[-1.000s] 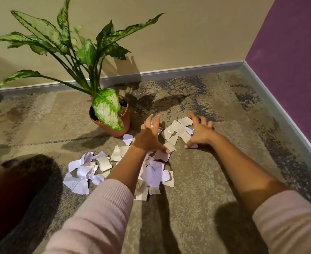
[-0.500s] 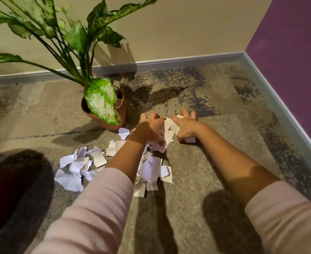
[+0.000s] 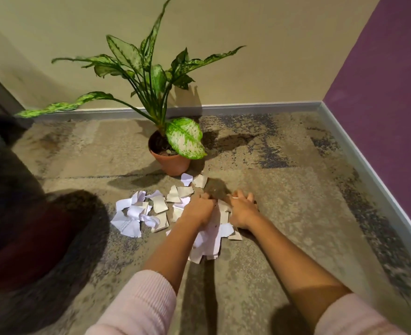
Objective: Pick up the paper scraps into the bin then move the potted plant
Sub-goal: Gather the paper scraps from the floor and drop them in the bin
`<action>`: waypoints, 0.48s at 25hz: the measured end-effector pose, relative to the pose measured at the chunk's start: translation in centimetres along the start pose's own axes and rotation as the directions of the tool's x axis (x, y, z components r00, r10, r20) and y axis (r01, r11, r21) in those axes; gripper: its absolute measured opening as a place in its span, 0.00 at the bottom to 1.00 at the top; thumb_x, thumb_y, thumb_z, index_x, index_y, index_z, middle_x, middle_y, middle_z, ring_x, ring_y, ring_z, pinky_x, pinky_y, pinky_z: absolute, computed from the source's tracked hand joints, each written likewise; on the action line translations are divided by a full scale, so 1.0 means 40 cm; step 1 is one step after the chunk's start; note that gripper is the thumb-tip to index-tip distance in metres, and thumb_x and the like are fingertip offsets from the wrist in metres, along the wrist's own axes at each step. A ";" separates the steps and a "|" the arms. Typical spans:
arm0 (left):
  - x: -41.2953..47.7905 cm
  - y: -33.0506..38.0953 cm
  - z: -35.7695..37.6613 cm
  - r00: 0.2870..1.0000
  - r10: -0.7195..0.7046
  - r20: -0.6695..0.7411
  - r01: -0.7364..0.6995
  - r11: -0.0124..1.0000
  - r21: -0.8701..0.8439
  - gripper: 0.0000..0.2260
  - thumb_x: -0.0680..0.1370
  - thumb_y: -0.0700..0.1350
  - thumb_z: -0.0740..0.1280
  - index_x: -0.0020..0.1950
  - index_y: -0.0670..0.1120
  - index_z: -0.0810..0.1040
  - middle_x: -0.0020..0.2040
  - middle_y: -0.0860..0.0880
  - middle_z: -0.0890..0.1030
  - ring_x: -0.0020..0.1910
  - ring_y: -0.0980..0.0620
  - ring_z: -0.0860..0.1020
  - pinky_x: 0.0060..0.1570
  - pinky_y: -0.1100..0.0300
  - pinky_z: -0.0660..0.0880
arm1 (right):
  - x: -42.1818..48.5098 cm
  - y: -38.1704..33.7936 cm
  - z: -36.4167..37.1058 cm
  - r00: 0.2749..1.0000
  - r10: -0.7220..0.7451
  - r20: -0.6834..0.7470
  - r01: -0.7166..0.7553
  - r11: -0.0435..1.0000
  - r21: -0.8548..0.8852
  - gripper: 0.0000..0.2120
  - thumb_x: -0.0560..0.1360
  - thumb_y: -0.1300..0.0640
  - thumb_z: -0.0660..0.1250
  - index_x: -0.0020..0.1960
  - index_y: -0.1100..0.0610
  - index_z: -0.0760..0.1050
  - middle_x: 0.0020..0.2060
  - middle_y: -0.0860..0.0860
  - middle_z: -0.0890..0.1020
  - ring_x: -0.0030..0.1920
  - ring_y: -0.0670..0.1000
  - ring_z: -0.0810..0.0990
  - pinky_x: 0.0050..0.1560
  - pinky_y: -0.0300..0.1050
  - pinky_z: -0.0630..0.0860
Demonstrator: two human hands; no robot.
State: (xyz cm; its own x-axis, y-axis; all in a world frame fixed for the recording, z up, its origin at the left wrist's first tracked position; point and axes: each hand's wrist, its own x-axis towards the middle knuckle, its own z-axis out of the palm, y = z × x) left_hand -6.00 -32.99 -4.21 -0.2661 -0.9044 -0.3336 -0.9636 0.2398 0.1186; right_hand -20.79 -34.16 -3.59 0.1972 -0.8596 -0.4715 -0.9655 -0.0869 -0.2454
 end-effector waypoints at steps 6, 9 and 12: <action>-0.162 -0.051 -0.017 0.999 -0.047 -0.004 0.046 0.994 -0.102 0.23 0.76 0.45 0.66 0.70 0.49 0.70 0.65 0.45 0.73 0.63 0.41 0.73 0.56 0.49 0.72 | -0.085 -0.095 0.018 0.991 -0.096 0.096 0.078 0.981 0.176 0.38 0.69 0.64 0.64 0.75 0.42 0.58 0.69 0.59 0.63 0.70 0.65 0.59 0.69 0.53 0.64; -0.213 -0.083 -0.034 0.991 -0.110 -0.071 0.096 0.979 -0.177 0.29 0.74 0.53 0.66 0.75 0.52 0.64 0.70 0.47 0.71 0.67 0.42 0.69 0.64 0.46 0.65 | -0.078 -0.126 -0.018 0.983 -0.150 0.109 0.110 0.943 0.313 0.46 0.61 0.55 0.72 0.75 0.40 0.57 0.68 0.57 0.67 0.68 0.61 0.67 0.65 0.55 0.71; -0.218 -0.120 -0.045 0.958 -0.207 -0.198 0.137 0.938 -0.319 0.27 0.75 0.51 0.64 0.75 0.50 0.65 0.73 0.47 0.68 0.68 0.44 0.67 0.66 0.49 0.64 | -0.044 -0.140 -0.056 0.993 -0.112 0.028 0.087 0.885 0.457 0.39 0.62 0.50 0.71 0.71 0.42 0.64 0.66 0.52 0.72 0.66 0.56 0.71 0.57 0.51 0.76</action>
State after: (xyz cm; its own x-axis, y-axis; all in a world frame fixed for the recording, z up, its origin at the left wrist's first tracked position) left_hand 0.98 -26.90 -0.21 -0.0496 -0.9860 -0.1591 -0.9314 -0.0118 0.3638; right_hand -16.12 -33.29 0.52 0.3089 -0.8299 -0.4647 -0.7597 0.0787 -0.6455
